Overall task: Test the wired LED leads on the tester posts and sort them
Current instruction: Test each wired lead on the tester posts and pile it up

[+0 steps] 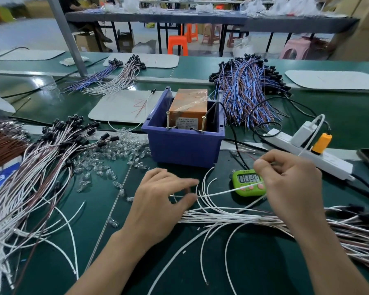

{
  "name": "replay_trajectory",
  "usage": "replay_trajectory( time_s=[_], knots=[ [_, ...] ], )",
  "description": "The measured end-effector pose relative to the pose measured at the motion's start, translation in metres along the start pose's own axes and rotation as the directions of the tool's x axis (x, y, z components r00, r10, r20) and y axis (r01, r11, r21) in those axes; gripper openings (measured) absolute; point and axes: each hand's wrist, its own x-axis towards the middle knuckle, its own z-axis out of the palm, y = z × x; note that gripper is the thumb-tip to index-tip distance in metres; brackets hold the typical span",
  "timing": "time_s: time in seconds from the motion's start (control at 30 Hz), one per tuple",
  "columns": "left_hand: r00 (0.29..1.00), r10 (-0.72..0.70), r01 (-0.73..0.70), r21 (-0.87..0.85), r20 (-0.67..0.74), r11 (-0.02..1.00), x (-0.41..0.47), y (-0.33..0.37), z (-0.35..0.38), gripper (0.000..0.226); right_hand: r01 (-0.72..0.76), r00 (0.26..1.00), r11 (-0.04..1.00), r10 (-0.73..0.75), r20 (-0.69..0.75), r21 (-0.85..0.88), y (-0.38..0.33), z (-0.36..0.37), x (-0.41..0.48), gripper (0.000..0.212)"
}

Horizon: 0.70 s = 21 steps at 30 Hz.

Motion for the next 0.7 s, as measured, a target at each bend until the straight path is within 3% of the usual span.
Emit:
replay_trajectory(
  time_s=[0.1, 0.23, 0.33, 0.43, 0.6, 0.7],
  knots=[
    [0.997, -0.050, 0.048, -0.031, -0.052, 0.998, -0.003, -0.003, 0.000, 0.016, 0.002, 0.998, 0.999, -0.004, -0.068, -0.038, 0.005, -0.007, 0.006, 0.023],
    [0.996, -0.073, 0.076, -0.056, 0.054, 0.996, -0.006, -0.002, 0.000, 0.047, 0.003, 0.999, 0.999, -0.001, -0.043, 0.037, 0.008, -0.009, 0.009, 0.016],
    [0.994, 0.021, -0.021, -0.002, 0.105, 1.000, -0.002, -0.001, 0.004, 0.033, -0.013, 1.000, 0.994, 0.013, 0.004, 0.113, 0.009, -0.005, 0.009, 0.014],
    [0.999, 0.031, -0.031, -0.002, 0.012, 1.000, 0.002, -0.004, 0.004, 0.007, -0.054, 0.999, 0.992, 0.053, 0.008, 0.111, 0.013, -0.004, 0.010, 0.010],
    [0.987, -0.089, 0.088, -0.010, -0.135, 0.996, 0.000, -0.004, 0.000, 0.007, -0.065, 0.994, 0.993, 0.056, -0.089, -0.094, 0.019, -0.007, 0.013, 0.019],
    [0.939, -0.248, 0.256, 0.002, -0.240, 0.967, 0.000, -0.010, -0.008, 0.003, -0.086, 0.995, 0.970, 0.070, -0.075, -0.227, 0.020, -0.008, 0.014, 0.024]
  ],
)
